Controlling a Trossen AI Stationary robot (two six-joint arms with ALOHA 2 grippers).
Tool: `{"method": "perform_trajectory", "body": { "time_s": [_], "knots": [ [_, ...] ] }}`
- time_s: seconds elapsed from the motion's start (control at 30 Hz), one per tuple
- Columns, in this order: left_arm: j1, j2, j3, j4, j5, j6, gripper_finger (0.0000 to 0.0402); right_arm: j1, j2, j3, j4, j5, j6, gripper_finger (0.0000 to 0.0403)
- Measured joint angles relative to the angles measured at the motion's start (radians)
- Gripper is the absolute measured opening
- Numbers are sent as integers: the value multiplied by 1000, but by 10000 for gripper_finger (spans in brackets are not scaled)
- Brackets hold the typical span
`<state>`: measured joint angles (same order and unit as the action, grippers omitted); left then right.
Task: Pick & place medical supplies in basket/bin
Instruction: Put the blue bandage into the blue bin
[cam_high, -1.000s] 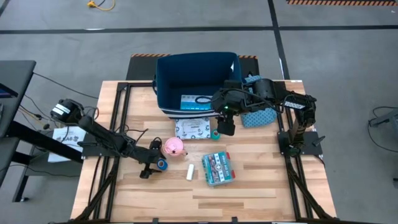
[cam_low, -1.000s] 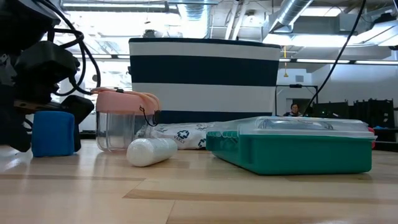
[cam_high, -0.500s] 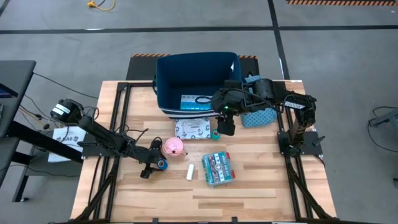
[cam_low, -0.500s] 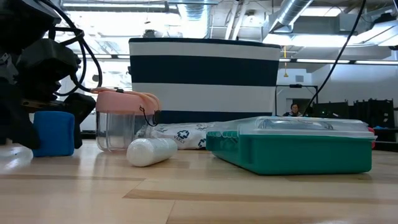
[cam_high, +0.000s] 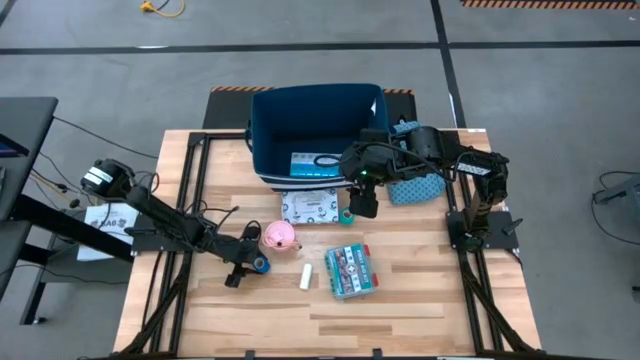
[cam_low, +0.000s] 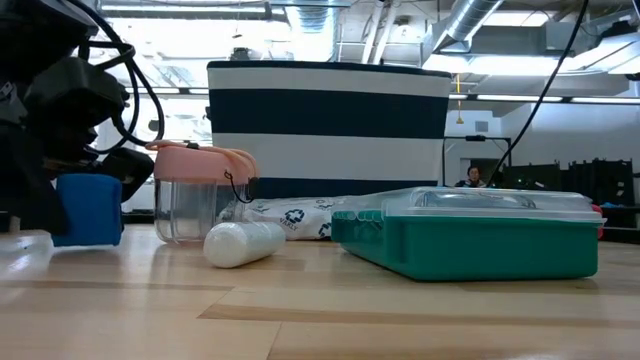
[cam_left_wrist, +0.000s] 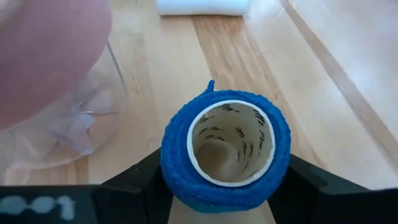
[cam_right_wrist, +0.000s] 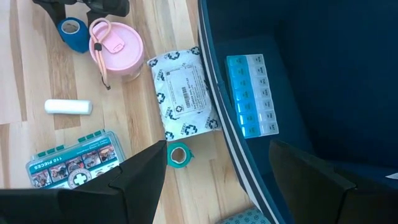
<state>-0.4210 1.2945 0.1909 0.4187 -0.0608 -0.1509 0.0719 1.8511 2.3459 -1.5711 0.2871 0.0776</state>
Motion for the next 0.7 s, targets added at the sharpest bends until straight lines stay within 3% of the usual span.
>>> {"method": "perform_trajectory", "body": {
  "time_s": [0.47,0.6,0.7],
  "knots": [
    [-1,-1,37,-16,50,-41,193,0,0,0,10,-2,-41,276],
    [-18,-1,99,-71,49,-63,192,0,0,0,10,-58,-101,276],
    [-42,-1,159,-152,37,-78,192,0,0,0,12,-158,-156,276]
  ]
}}
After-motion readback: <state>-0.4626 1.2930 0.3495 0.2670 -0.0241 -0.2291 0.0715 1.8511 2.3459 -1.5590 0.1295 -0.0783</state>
